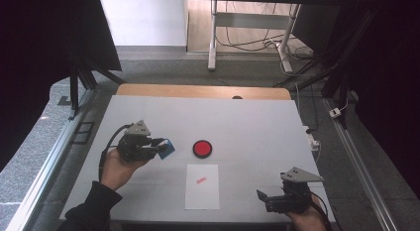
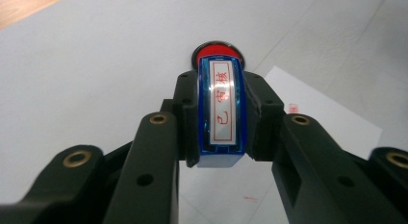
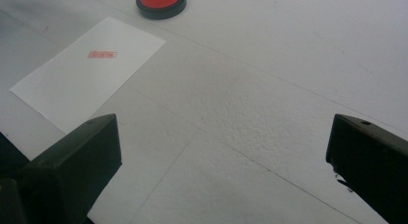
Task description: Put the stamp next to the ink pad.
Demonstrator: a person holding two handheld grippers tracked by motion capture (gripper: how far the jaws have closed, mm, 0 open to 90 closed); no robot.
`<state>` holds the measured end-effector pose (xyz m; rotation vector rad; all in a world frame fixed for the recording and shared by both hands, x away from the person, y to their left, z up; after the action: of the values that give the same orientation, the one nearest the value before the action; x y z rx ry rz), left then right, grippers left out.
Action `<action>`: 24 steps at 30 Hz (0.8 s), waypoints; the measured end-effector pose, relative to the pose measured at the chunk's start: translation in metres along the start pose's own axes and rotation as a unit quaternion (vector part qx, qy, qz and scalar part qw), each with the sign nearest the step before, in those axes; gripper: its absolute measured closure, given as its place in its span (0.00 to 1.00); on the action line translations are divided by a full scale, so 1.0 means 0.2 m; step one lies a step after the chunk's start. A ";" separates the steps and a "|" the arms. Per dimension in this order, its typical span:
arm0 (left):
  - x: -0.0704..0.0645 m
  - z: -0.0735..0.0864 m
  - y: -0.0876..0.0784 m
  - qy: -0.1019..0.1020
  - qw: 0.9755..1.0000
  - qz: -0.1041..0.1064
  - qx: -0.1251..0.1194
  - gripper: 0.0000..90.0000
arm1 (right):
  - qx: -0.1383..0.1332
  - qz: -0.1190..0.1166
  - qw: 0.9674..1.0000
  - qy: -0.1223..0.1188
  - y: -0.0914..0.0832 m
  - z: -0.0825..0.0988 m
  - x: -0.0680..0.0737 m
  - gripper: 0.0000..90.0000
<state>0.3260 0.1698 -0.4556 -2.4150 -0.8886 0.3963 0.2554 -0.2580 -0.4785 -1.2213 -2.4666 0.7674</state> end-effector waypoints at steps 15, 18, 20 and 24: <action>0.11 0.07 0.02 -0.038 0.999 -0.036 0.003 0.78 | 0.003 -0.003 1.000 -0.003 0.00 0.00 0.00 0.00; 0.13 0.09 0.04 -0.047 0.998 -0.039 0.004 0.78 | 0.005 -0.004 1.000 -0.005 0.00 0.00 0.00 0.00; 0.14 0.10 0.05 -0.053 0.998 -0.042 0.004 0.78 | 0.008 -0.002 1.000 -0.005 0.00 0.00 0.01 0.00; 0.15 0.12 0.06 -0.057 0.997 -0.052 0.008 0.78 | 0.010 -0.004 1.000 -0.003 0.01 0.00 0.00 0.00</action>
<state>0.3438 0.1906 -0.4848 -2.3387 -1.0509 0.5045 0.2552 -0.2571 -0.4798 -1.2046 -2.4615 0.7925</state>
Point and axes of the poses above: each handheld gripper's, and its own axes: y roughly forward along the jaws, z roughly out of its underside, x roughly to its left, the point moved 3 cm from there along y, roughly forward along the jaws, and after that the axes turned 6 degrees about -x, right-handed, at the moved point
